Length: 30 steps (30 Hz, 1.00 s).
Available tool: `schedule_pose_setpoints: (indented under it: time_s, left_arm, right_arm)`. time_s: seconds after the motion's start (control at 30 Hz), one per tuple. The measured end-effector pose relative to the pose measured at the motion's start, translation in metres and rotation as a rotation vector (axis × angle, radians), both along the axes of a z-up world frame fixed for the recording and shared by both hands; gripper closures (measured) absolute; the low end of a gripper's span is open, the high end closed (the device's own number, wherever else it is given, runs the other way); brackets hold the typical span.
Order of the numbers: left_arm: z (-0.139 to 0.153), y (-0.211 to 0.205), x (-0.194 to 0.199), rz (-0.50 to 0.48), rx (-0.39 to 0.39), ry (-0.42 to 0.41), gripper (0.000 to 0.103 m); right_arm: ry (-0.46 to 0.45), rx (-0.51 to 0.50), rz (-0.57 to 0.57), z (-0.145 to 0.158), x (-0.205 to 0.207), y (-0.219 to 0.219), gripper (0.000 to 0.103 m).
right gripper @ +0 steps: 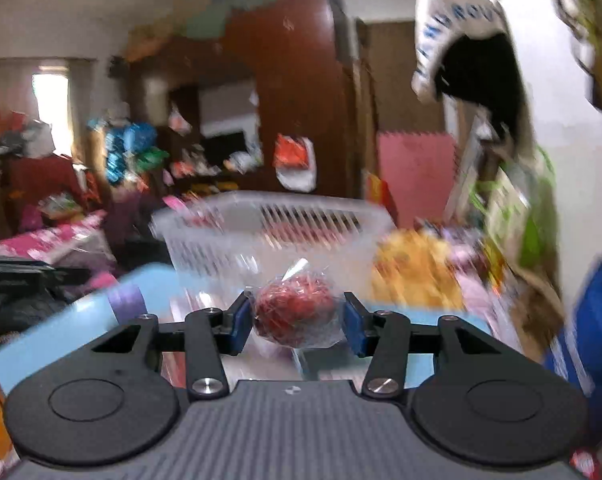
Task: Organize objects
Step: 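Lift both held items over the white basket and release them inside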
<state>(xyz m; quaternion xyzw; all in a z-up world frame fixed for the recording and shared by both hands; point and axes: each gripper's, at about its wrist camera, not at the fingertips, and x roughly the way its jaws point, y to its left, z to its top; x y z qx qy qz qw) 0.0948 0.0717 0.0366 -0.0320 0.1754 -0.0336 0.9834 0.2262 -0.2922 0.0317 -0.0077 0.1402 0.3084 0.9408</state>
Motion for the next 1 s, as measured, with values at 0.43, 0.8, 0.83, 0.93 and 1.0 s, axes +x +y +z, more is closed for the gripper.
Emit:
schedule_pose_setpoints:
  time_s: [0.43, 0.8, 0.83, 0.93, 1.0]
  left_arm:
    - [0.028, -0.045, 0.152, 0.019, 0.031, 0.109, 0.061]
    - [0.023, -0.017, 0.108, -0.02, -0.054, 0.072, 0.027]
    - [0.02, -0.014, 0.09, -0.024, -0.019, 0.051, 0.023]
    - [0.002, 0.003, 0.043, 0.033, 0.049, 0.021, 0.012]
    - [-0.015, 0.018, 0.028, 0.049, 0.06, 0.058, 0.011]
  right_arm:
    - [0.036, -0.111, -0.002, 0.02, 0.098, 0.071, 0.05]
    - [-0.018, -0.043, -0.002, 0.02, 0.047, 0.02, 0.0]
    - [-0.025, -0.064, -0.007, 0.013, 0.038, 0.012, 0.0]
    - [0.029, -0.13, -0.037, -0.018, 0.029, -0.007, 0.0]
    - [0.098, -0.137, -0.051, -0.04, 0.031, -0.014, 0.0]
